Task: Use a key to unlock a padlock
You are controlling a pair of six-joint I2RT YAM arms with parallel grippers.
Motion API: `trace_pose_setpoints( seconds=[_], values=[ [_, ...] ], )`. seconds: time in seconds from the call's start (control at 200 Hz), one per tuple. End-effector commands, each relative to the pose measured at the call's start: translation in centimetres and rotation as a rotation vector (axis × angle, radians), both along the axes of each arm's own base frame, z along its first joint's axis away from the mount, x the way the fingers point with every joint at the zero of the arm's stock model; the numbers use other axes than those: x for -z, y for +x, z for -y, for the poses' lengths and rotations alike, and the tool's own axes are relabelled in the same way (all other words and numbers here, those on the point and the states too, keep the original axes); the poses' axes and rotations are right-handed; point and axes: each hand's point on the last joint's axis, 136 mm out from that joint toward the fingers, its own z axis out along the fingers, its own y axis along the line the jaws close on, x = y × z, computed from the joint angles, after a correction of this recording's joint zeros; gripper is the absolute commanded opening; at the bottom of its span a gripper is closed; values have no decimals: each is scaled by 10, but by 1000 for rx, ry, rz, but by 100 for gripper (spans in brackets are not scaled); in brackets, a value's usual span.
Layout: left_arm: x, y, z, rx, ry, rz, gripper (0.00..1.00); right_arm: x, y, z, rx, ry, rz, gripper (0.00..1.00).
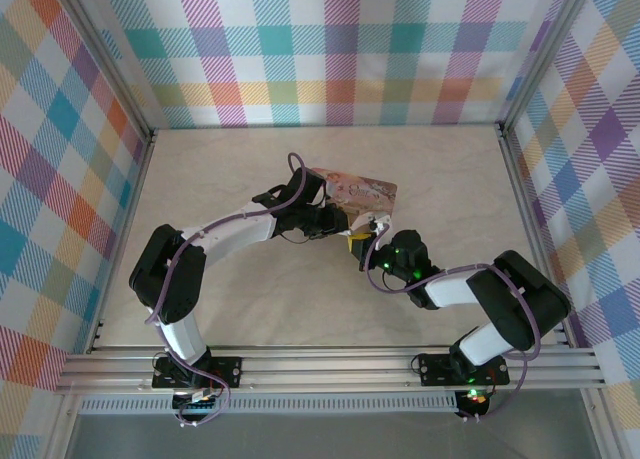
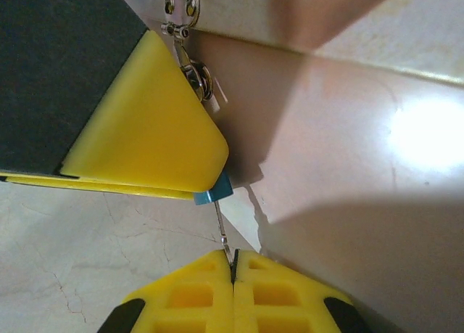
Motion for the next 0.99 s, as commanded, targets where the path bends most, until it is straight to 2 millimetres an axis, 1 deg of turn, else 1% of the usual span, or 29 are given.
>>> trace_pose_setpoints(
  seconds=[0.0, 0.17, 0.33, 0.51, 0.685, 0.835, 0.99],
  values=[
    [-26, -16, 15, 72, -76, 2, 17, -53, 16, -9, 4, 93, 143, 3],
    [-24, -16, 13, 70, -69, -1, 17, -61, 21, -10, 3, 99, 160, 2],
    [-24, -17, 12, 69, -67, 1, 17, -68, 21, -14, -13, 108, 169, 3],
    [-21, -16, 11, 65, -60, 0, 17, -75, 22, -12, -14, 119, 177, 2],
    [-24, -17, 13, 65, -78, -4, 17, -73, 23, -12, -15, 116, 170, 2],
    [-23, -18, 13, 66, -77, -7, 17, -77, 26, -14, -19, 102, 190, 2],
    [-26, -18, 14, 68, -84, -5, 17, -69, 33, -11, -5, 43, 201, 2]
  ],
)
